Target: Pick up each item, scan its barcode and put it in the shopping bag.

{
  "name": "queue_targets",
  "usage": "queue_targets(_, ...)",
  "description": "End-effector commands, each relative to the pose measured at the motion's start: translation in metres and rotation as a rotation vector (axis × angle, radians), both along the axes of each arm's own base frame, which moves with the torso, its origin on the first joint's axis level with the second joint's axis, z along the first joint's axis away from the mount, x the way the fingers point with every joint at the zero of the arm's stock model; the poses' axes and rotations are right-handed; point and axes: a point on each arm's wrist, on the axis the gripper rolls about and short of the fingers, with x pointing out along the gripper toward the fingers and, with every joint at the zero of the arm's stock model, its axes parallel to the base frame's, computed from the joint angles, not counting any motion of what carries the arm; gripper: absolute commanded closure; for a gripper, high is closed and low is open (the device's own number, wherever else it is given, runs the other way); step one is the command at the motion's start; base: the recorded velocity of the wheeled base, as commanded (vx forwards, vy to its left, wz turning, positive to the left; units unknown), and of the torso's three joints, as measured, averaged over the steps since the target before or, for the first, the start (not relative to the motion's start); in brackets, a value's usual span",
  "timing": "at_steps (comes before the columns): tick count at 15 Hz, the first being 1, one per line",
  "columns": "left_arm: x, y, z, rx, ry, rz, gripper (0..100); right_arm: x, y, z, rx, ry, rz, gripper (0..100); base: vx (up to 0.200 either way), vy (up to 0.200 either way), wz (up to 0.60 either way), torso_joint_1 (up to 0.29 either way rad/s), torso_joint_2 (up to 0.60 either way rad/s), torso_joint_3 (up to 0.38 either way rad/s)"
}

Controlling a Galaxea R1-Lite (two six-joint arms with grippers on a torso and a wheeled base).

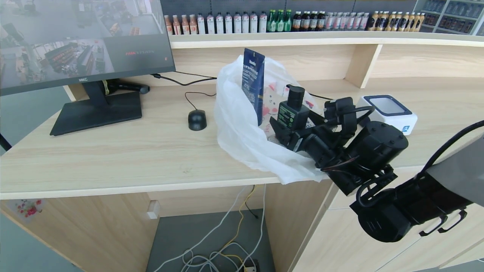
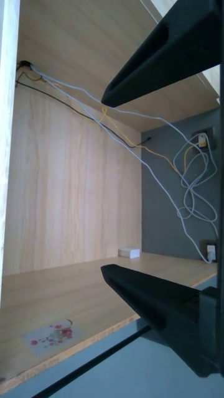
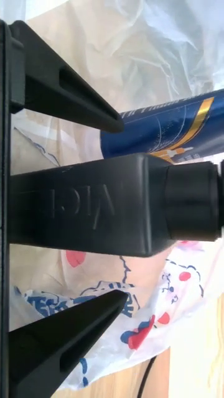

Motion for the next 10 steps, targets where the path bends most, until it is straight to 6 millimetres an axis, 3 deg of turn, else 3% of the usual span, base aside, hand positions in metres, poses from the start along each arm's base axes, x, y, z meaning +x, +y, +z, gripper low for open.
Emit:
queue_targets(1, 0.0, 0.0, 0.0, -0.001, -0.001, 0.0, 0, -0.013, -0.007, 0.022, 0.032, -0.049, 0.002, 0, 0.0, 0.0, 0.0, 0.0, 0.0, 0.0)
queue_targets(6, 0.0, 0.0, 0.0, -0.001, -0.001, 0.0, 0, -0.051, -0.029, 0.06, 0.083, -0.132, 0.011, 0, 0.0, 0.0, 0.0, 0.0, 0.0, 0.0)
queue_targets(8, 0.0, 0.0, 0.0, -0.001, -0.001, 0.0, 0, -0.074, -0.038, 0.075, 0.104, -0.169, 0.024, 0, 0.0, 0.0, 0.0, 0.0, 0.0, 0.0)
queue_targets(10, 0.0, 0.0, 0.0, -0.001, -0.001, 0.0, 0, -0.111, -0.06, 0.091, 0.135, -0.218, 0.028, 0, 0.0, 0.0, 0.0, 0.0, 0.0, 0.0)
